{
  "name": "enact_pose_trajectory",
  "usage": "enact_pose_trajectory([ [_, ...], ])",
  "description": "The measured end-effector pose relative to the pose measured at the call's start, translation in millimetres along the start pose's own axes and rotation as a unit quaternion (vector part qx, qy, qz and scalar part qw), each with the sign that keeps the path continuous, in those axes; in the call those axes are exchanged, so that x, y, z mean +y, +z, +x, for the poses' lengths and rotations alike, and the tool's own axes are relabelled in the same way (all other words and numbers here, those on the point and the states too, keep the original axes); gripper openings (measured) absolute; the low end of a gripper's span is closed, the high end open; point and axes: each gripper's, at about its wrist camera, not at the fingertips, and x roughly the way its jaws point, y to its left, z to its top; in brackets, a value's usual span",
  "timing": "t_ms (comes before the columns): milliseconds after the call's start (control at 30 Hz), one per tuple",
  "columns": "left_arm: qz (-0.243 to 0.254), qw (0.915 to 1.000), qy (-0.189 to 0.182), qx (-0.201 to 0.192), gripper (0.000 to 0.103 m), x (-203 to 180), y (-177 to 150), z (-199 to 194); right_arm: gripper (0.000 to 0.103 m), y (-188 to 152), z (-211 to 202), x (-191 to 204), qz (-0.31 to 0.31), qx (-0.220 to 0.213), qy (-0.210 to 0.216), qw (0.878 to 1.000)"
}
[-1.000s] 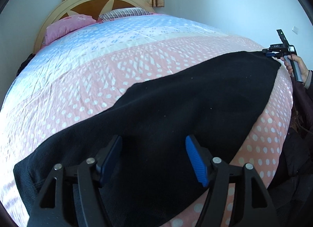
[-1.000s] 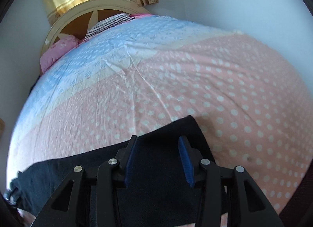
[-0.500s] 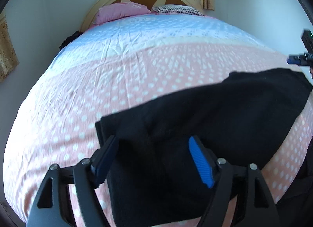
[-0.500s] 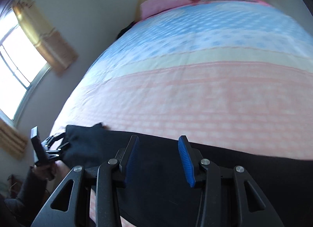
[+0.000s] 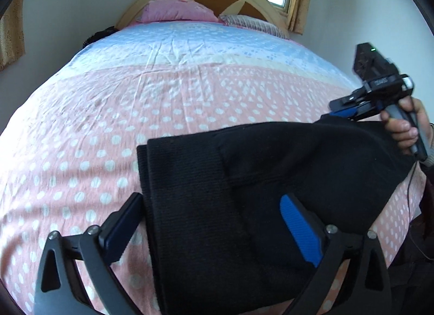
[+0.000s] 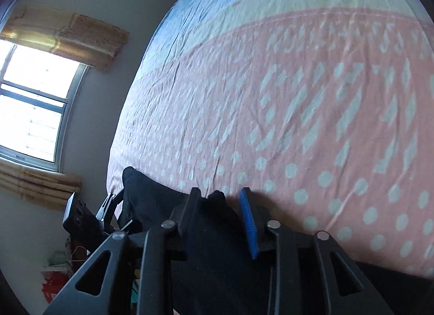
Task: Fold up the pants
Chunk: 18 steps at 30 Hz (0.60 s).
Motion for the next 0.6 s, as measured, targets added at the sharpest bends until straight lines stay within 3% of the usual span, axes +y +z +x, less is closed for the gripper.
enact_pose_trajectory([
  [33,0.003,1.0,0.001,-0.004,0.101,-1,-1,0,0.014,-1,3,0,0.003,0.005,0.009,1.0],
  [133,0.004,0.9999,0.001,-0.01,0.101,-2,-3,-1,0.007,-5,2,7,0.0,-0.009,0.009,1.0],
  [233,0.003,0.9999,0.003,-0.01,0.103,-3,-2,-1,0.005,-7,-22,22,-0.024,-0.072,-0.009,0.997],
  [400,0.012,0.9997,0.02,-0.005,0.103,-7,-1,2,0.0,4,-12,0,-0.017,-0.088,-0.115,0.989],
  [467,0.011,0.9997,0.021,-0.006,0.103,-6,-1,3,0.0,4,-14,-12,-0.002,-0.089,-0.076,0.993],
  [600,0.009,0.9994,0.032,-0.01,0.103,-6,-1,2,0.002,-13,-47,-5,-0.033,-0.114,-0.074,0.99],
])
